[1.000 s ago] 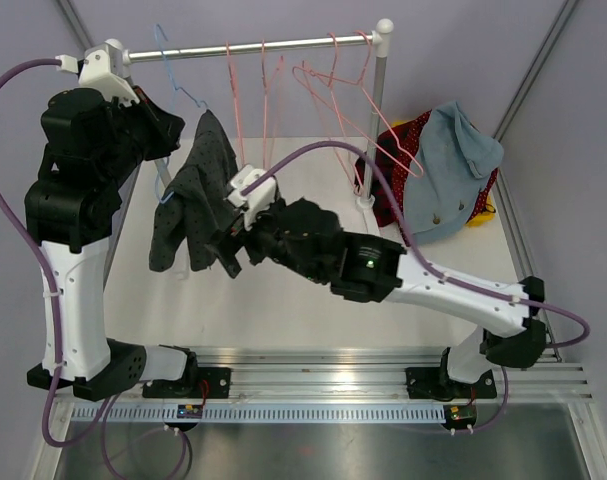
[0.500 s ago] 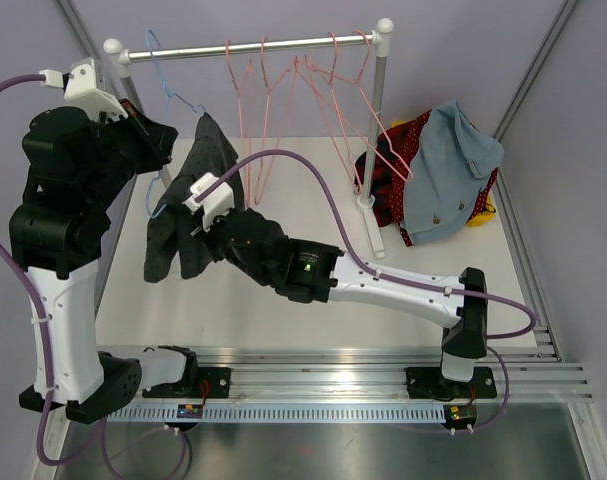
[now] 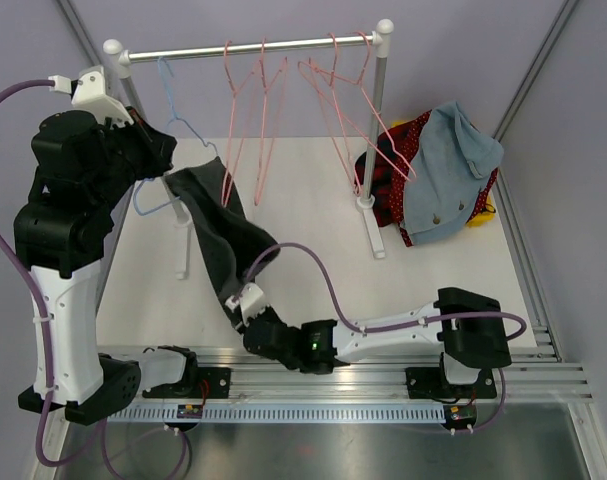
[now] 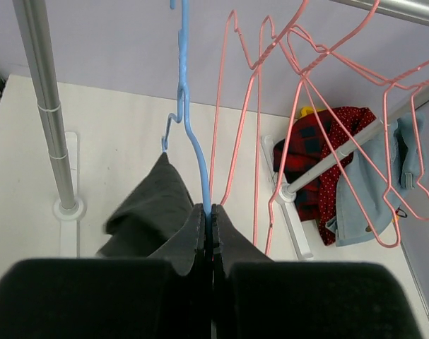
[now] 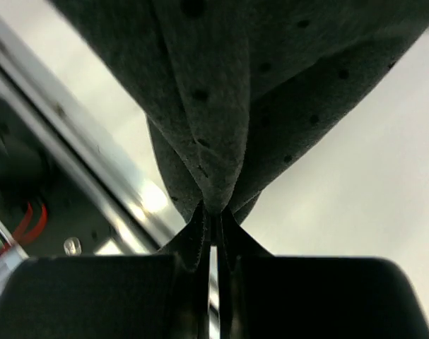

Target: Remove the skirt from the hanger

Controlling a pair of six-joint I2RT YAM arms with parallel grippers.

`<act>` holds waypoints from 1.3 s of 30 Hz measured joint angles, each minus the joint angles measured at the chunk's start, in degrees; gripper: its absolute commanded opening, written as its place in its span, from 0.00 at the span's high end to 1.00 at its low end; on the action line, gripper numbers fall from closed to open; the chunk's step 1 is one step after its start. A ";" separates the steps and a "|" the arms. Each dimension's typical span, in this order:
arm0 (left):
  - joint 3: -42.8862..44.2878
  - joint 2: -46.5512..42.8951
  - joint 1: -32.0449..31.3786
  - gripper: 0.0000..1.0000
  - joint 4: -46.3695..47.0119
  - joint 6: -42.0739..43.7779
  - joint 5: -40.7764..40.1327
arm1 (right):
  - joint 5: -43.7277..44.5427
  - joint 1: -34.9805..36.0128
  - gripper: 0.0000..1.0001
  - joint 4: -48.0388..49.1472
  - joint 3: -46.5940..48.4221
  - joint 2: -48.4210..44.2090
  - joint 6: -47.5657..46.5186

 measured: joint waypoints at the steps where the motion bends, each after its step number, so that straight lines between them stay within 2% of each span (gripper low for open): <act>1: 0.00 0.00 0.00 1.00 0.37 0.07 -0.20 | 0.66 1.29 1.00 -1.18 -1.18 0.44 1.29; 8: 0.00 -0.07 0.00 1.00 5.49 0.61 -0.85 | 8.87 5.92 1.00 -10.62 -3.67 -1.62 8.04; 15: -0.52 0.02 0.00 1.00 8.92 1.36 -1.09 | 22.36 4.70 1.00 -22.86 -11.72 -22.77 13.49; 20: -3.17 1.25 0.00 1.00 12.37 1.36 -1.05 | 29.27 3.93 1.00 -37.48 -13.49 -33.44 22.58; 26: -6.36 6.29 0.00 1.00 16.28 1.31 -0.96 | 35.85 3.93 1.00 -57.51 -12.92 -42.82 32.37; 30: -10.73 7.28 -0.04 1.00 18.95 1.09 -0.85 | 40.61 3.89 1.00 -63.91 -7.65 -48.11 30.38; 33: -14.23 5.95 -0.04 0.88 21.59 0.55 -0.85 | 43.01 3.89 1.00 -62.69 -1.79 -51.76 24.09; 34: -15.69 5.16 -0.04 0.74 22.29 0.22 -0.81 | 43.28 3.89 1.00 -64.76 0.90 -51.78 24.52; 36: -20.22 2.67 -0.04 0.60 23.63 -0.15 -0.63 | 44.04 3.89 1.00 -71.10 10.12 -50.36 28.50; 39: -25.92 -0.39 -0.04 0.53 23.93 -1.01 -0.35 | 45.83 3.89 1.00 -75.43 25.09 -45.57 28.59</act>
